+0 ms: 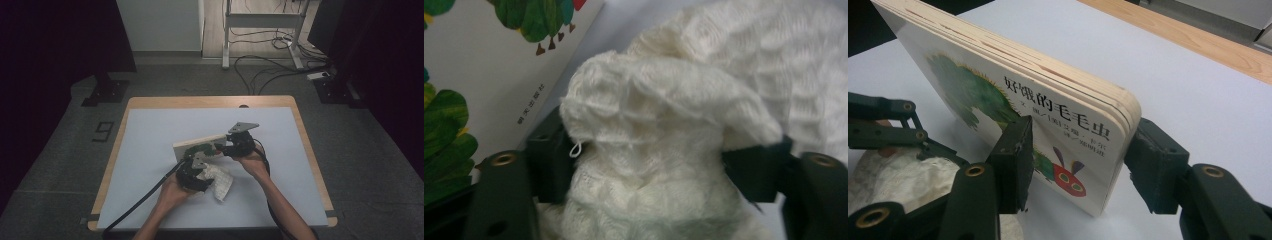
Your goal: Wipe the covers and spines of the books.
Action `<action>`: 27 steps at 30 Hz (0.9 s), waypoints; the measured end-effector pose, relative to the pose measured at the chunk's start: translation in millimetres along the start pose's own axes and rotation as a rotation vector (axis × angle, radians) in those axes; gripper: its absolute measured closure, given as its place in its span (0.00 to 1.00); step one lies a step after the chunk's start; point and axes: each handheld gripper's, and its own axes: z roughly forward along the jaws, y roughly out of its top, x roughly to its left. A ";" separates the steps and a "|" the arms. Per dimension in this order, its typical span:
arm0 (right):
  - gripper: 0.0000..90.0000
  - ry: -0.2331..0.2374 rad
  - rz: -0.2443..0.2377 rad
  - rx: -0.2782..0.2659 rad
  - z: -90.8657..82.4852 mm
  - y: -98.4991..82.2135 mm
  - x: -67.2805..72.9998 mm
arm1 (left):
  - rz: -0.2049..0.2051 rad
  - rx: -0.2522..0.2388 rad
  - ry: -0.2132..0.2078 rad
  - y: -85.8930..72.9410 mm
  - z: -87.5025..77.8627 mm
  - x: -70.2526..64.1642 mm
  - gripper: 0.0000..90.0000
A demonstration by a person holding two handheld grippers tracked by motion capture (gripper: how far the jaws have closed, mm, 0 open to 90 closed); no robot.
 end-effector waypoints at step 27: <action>0.51 0.010 0.009 -0.007 -0.7 -2.4 -0.6 | -0.021 -0.067 -0.085 7.8 -52.8 3.4 0.80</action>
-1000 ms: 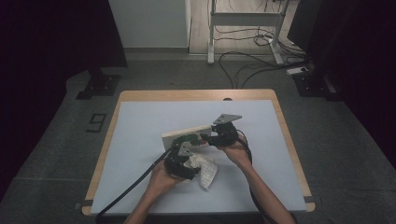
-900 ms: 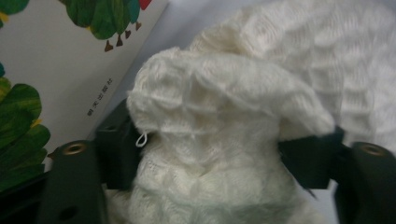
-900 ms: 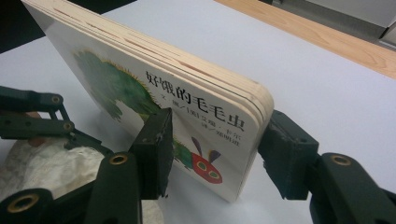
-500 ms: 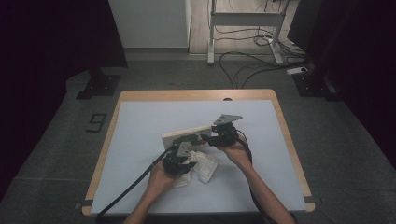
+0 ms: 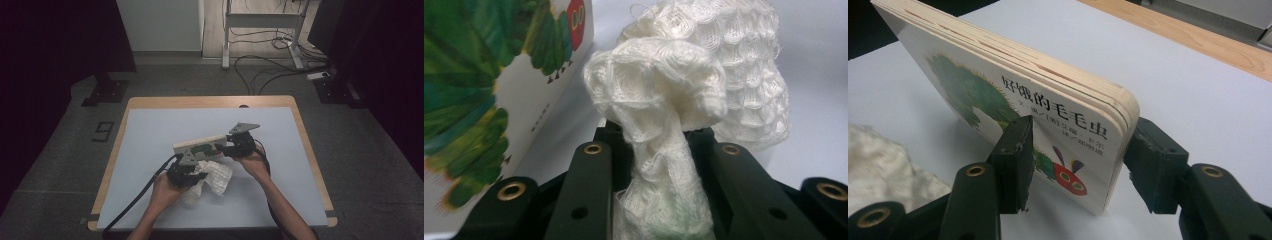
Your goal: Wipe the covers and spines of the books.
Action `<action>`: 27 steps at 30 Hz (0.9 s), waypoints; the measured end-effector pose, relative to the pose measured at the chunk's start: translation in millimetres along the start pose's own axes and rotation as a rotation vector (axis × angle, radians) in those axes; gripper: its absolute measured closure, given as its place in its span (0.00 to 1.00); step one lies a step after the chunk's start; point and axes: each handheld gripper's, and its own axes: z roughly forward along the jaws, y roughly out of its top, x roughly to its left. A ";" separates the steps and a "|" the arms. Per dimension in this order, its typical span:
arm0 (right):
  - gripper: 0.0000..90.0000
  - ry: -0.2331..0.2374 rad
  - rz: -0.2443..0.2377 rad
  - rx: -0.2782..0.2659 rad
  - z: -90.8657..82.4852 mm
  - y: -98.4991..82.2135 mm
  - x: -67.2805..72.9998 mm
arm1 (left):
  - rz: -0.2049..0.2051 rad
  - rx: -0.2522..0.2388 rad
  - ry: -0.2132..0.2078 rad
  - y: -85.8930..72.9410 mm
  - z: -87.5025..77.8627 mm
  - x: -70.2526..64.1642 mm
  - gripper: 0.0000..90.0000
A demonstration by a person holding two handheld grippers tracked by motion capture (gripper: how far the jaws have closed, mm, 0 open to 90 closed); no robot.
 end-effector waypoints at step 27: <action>0.51 0.005 -0.005 0.002 -0.5 -1.1 -0.2 | -0.091 0.061 0.172 -38.5 -72.8 43.4 0.78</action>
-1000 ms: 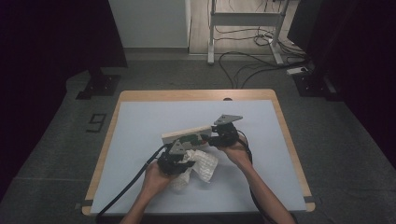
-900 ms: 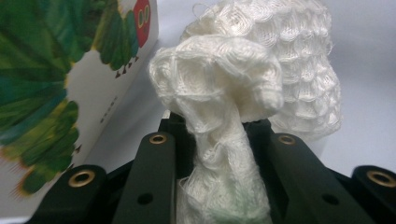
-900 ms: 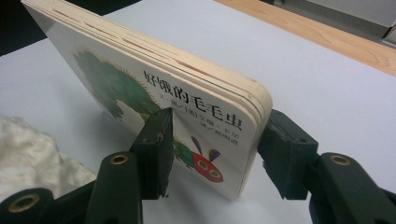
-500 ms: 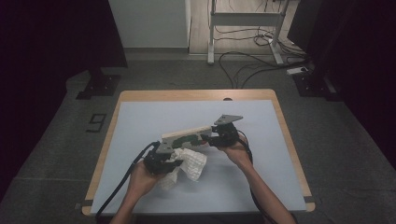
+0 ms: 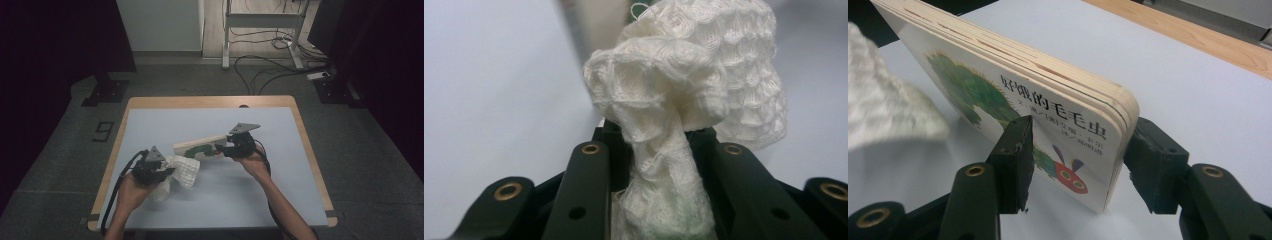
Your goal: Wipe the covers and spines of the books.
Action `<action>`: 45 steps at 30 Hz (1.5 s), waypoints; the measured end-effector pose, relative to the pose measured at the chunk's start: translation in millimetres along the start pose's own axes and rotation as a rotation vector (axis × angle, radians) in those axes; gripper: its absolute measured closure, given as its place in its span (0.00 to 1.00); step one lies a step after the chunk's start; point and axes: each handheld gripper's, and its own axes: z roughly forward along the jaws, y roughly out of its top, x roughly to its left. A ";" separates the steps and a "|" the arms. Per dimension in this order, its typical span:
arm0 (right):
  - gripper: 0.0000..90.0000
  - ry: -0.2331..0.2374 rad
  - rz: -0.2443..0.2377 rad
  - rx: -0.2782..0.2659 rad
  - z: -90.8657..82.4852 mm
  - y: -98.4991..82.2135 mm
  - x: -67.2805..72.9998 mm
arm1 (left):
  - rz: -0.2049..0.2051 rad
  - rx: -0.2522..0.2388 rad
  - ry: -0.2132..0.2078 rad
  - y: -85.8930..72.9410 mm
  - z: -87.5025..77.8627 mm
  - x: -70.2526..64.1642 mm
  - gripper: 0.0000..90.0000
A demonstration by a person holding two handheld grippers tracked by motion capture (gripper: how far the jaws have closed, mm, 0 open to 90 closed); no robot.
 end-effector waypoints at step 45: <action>0.51 -0.012 -0.002 0.003 0.9 -1.1 2.2 | -0.058 0.004 0.085 18.9 28.7 33.5 0.78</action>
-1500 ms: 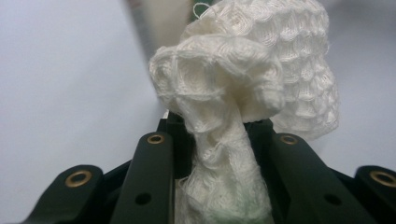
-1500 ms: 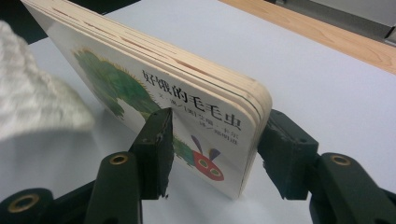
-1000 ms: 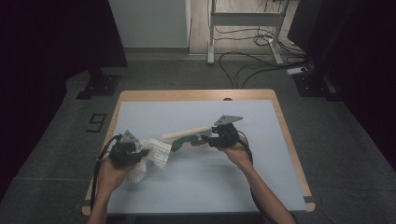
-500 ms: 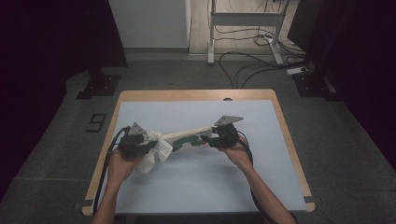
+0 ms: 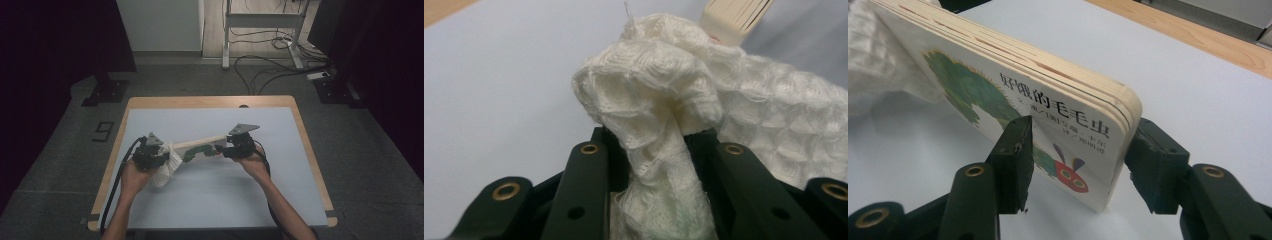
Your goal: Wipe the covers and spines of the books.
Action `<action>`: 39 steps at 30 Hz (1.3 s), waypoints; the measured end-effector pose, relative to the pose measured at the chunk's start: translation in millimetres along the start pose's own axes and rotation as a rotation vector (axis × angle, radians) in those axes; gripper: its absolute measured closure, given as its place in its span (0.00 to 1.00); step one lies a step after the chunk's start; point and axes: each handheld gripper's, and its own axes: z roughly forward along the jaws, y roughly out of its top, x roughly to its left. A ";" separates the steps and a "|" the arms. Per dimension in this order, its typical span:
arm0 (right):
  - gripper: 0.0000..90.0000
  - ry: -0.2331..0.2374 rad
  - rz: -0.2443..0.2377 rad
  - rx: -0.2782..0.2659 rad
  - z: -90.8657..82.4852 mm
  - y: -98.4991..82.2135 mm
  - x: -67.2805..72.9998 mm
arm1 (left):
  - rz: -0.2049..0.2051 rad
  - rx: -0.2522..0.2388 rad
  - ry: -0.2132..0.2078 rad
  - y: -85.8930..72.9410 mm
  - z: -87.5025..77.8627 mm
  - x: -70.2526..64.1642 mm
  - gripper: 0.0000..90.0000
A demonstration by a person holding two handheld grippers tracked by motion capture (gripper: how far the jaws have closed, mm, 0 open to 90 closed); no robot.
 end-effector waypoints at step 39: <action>0.49 0.000 -0.005 0.010 4.7 -1.4 1.6 | -0.033 -0.069 -0.048 -6.6 -3.7 0.8 0.80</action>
